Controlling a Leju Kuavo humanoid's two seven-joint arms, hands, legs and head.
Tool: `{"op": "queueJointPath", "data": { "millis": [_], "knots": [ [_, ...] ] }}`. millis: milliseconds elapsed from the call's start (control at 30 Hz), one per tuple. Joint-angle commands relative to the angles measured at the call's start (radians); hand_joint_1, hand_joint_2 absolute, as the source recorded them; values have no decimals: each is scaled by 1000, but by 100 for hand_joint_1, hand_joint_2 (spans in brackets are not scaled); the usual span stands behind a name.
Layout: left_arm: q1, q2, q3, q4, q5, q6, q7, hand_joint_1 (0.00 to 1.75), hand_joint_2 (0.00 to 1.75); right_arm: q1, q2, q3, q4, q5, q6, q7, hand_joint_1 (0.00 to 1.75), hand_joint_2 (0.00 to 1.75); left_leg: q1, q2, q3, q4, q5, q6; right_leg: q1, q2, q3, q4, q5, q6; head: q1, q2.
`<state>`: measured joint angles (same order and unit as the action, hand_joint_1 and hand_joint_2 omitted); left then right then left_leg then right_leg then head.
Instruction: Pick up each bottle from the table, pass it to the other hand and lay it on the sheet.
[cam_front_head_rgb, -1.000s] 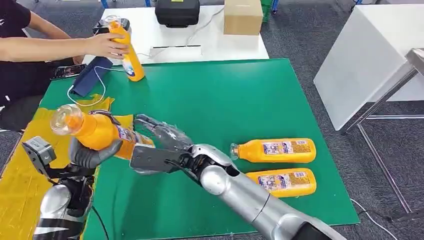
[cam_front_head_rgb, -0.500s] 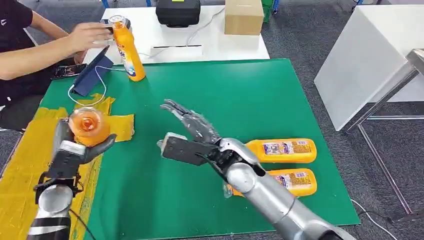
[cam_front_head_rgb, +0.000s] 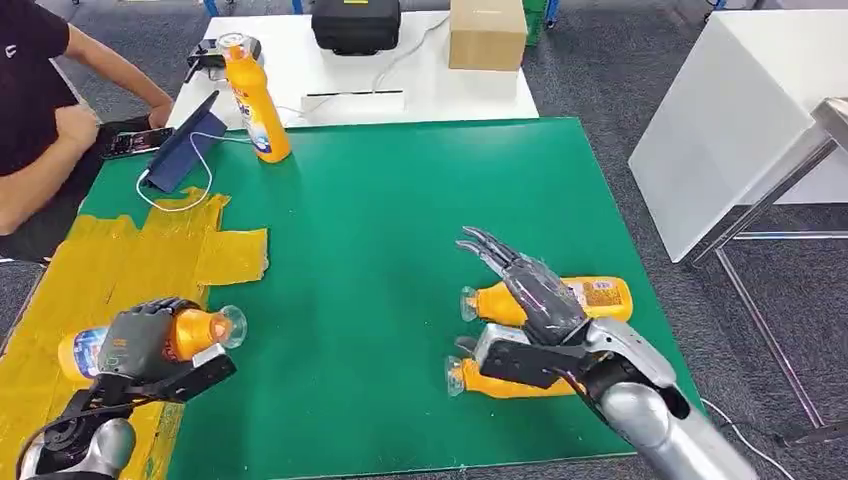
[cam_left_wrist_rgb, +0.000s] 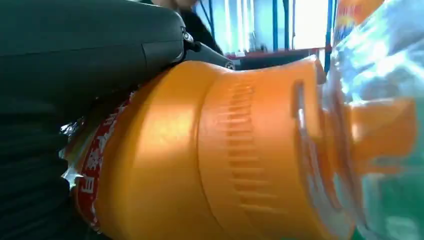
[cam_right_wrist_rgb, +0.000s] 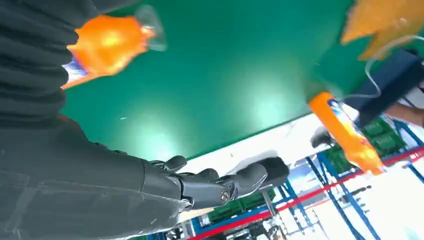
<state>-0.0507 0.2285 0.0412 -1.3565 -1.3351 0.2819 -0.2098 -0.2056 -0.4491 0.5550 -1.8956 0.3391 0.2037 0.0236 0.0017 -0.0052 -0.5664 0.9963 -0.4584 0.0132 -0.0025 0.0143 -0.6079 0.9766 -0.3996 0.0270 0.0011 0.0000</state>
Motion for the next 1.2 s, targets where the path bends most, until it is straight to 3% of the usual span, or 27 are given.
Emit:
{"op": "queueJointPath", "data": {
  "millis": [33,67,400,433,467,733,1000,1200],
  "knots": [
    [-54,64,-97,174,22,-62,-2,175,175,116,-159,-113,-102,-25,37,2,0,175,0,-3,8,-1,-3,-1,0,-5,9,0,-4,0,0,0],
    [-64,71,-104,193,28,-81,2,175,175,130,-166,-120,-103,-24,42,3,0,175,-1,-2,3,-1,0,0,-1,-3,3,0,-1,0,0,0],
    [-72,74,-109,207,31,-86,3,175,175,140,-168,-124,-102,-25,44,2,0,175,0,1,8,-2,-1,-1,0,-1,8,0,-1,-1,0,0],
    [-77,73,-111,216,35,-89,8,0,175,140,-162,-115,-98,-14,56,10,0,175,0,1,6,-2,0,-1,0,0,5,-1,0,0,0,0],
    [-87,77,-119,229,21,-93,25,0,0,139,-162,-109,-93,-6,64,15,0,175,0,1,8,-2,-1,-1,0,-1,7,0,-1,-1,0,0],
    [-172,60,-102,288,279,-227,-95,0,0,116,-212,-33,-10,28,103,36,0,175,0,-1,8,-2,1,0,1,-2,8,0,-1,0,0,0],
    [-189,61,-104,258,441,-330,-139,0,0,52,-181,3,107,30,124,71,0,175,0,1,9,-2,0,-1,0,-1,9,-1,0,0,0,0],
    [-166,-32,17,133,727,-390,-183,0,0,68,-186,-26,172,30,119,86,0,175,1,0,8,-1,0,-1,0,-2,9,-1,0,0,0,0]
  ]
}}
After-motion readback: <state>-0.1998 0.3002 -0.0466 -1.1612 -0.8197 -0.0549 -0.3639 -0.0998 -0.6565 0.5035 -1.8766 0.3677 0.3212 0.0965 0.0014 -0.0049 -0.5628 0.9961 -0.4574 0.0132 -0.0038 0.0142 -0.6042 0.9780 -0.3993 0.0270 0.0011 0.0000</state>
